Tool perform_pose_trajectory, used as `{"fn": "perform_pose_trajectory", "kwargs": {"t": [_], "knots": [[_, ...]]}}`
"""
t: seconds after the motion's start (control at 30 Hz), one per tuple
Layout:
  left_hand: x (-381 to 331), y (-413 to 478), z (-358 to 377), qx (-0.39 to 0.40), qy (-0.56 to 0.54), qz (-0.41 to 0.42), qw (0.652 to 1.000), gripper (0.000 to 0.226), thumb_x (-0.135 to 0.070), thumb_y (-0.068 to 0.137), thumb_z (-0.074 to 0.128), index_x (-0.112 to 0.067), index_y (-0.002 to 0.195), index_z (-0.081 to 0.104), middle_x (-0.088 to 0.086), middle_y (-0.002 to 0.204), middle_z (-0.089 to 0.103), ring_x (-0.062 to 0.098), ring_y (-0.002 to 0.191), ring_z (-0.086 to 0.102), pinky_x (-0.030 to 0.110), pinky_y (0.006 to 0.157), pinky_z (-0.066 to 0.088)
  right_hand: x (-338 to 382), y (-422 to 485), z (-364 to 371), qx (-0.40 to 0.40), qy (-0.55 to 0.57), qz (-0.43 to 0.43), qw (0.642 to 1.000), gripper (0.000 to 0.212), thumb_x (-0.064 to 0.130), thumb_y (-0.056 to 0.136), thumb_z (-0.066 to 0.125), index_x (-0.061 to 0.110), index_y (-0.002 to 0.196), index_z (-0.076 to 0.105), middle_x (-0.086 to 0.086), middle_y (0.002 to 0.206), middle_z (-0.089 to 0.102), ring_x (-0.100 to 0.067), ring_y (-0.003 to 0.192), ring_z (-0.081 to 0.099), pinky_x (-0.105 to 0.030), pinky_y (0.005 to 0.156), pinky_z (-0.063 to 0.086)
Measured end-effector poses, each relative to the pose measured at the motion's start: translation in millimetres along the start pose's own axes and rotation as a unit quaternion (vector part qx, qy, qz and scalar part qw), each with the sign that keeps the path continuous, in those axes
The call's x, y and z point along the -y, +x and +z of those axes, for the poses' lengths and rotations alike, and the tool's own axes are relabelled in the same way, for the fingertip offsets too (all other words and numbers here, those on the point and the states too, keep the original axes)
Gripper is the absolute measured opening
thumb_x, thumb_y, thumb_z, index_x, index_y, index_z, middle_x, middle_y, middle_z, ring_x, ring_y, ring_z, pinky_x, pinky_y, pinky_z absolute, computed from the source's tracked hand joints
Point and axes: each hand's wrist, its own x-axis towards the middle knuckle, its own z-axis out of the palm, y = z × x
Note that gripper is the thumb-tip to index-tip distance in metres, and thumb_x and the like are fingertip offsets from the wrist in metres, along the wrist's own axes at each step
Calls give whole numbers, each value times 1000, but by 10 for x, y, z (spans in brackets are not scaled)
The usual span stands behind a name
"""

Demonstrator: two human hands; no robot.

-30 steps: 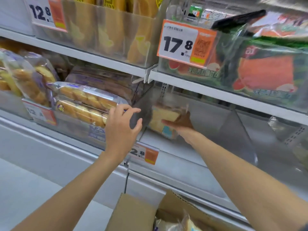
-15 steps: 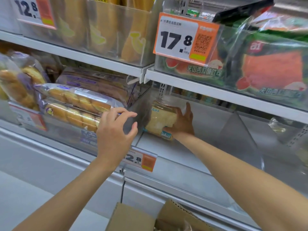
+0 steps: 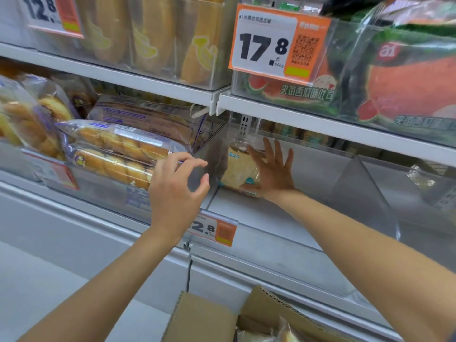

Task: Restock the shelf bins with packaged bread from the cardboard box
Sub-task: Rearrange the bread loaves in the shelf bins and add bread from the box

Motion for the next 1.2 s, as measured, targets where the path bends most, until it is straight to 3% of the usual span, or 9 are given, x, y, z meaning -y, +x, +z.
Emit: {"fn": "perform_pose_trajectory", "kwargs": {"t": [0.1, 0.17, 0.3, 0.47, 0.67, 0.8, 0.97, 1.1, 1.2], "knots": [[-23, 7, -38, 12, 13, -4, 1000, 20, -23, 82, 73, -20, 101, 70, -1, 103, 59, 20, 93, 50, 25, 74, 39, -24, -217, -172, 11, 48, 27, 998, 97, 65, 81, 61, 38, 154, 5, -3, 164, -6, -30, 150, -12, -54, 119, -8], [-97, -2, -87, 23, 19, -9, 1000, 21, -23, 82, 73, -18, 101, 69, 1, 101, 59, 22, 93, 51, 28, 77, 40, -34, -451, -308, -18, 114, 20, 993, 84, 61, 80, 65, 33, 150, 28, -4, 158, 25, -29, 147, 17, -47, 119, 15], [-459, -88, -234, 67, -8, -42, 997, 20, -24, 83, 72, -18, 103, 68, 0, 100, 57, 20, 91, 52, 31, 78, 43, -106, -1051, -701, -32, 195, 19, 980, 52, 49, 85, 67, 19, 127, 58, -5, 123, 63, -25, 113, 57, -40, 95, 46], [-1061, -478, -444, 191, -57, -64, 978, 24, -26, 82, 74, -19, 103, 67, -4, 100, 56, 13, 78, 53, 31, 73, 46, -167, -2047, -1111, -47, 220, 36, 974, 26, 32, 90, 65, 16, 111, 65, 2, 96, 60, -19, 90, 59, -34, 78, 47], [-1342, -1346, -644, 317, -74, -171, 930, 17, -30, 80, 76, -26, 92, 64, -3, 98, 63, 1, 65, 51, 30, 71, 44, -474, -3410, -889, 125, 270, 125, 946, 29, 26, 89, 63, 18, 117, 64, 3, 106, 65, -13, 89, 56, -28, 77, 45], [-1424, -1763, -703, 381, -75, -218, 895, 20, -28, 85, 72, -20, 102, 65, -4, 102, 62, 19, 88, 60, 26, 77, 40, -813, -4054, -627, 224, 317, 235, 891, 38, 26, 92, 64, 11, 126, 61, -5, 124, 64, -19, 108, 59, -31, 94, 47], [-1643, -2092, -512, 436, -103, -274, 851, 19, -21, 84, 74, -14, 100, 67, 2, 96, 67, 16, 79, 59, 26, 73, 44, -819, -4459, -362, 359, 433, 297, 772, 77, 41, 86, 71, 25, 150, 32, 1, 151, 38, -18, 130, 45, -25, 101, 37], [-1845, -2247, -323, 482, -128, -338, 798, 26, -33, 87, 70, -10, 100, 70, 3, 96, 68, 23, 94, 67, 33, 83, 53, -778, -4477, -131, 291, 410, 293, 813, 64, 42, 85, 71, 21, 142, 49, -5, 139, 56, -23, 120, 58, -33, 102, 46], [-2177, -2269, -205, 519, -182, -441, 709, 38, -50, 85, 68, -14, 97, 67, -1, 97, 67, 18, 95, 67, 32, 85, 55, -749, -4398, -198, 260, 432, 264, 822, 54, 48, 82, 71, 23, 130, 61, -2, 116, 70, -19, 97, 67, -38, 89, 54]]}}
